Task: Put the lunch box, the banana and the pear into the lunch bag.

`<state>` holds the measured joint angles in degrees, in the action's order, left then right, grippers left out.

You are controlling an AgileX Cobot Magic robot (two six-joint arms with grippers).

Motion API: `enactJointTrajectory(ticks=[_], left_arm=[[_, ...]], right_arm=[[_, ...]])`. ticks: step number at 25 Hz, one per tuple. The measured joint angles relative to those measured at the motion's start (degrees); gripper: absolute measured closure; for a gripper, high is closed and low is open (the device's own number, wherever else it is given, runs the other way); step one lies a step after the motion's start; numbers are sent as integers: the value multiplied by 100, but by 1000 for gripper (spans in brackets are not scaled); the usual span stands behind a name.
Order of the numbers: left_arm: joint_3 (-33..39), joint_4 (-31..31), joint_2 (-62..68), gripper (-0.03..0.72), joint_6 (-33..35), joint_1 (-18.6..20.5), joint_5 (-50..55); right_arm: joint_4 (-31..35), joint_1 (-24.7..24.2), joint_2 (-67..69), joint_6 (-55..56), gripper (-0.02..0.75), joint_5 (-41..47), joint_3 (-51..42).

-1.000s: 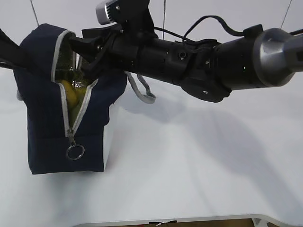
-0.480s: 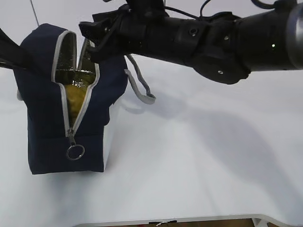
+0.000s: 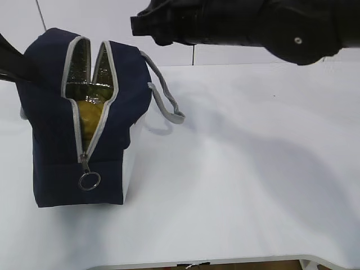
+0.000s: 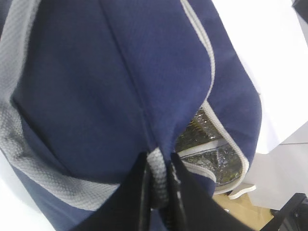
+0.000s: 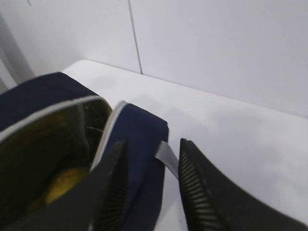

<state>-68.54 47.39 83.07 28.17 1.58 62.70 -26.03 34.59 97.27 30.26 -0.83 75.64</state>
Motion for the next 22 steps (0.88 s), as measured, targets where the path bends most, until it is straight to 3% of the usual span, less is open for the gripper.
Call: enactJointTrajectory(ticks=[9, 15, 22], left_arm=[[0, 0, 0, 677, 46, 0, -22], [0, 0, 0, 677, 137, 0, -33], [0, 0, 0, 677, 174, 0, -42]], right_arm=[[1009, 0, -36, 55, 434, 2129, 713], [1437, 0, -36, 55, 434, 3059, 1395], [2457, -74, 146, -598, 433, 3941, 1963]])
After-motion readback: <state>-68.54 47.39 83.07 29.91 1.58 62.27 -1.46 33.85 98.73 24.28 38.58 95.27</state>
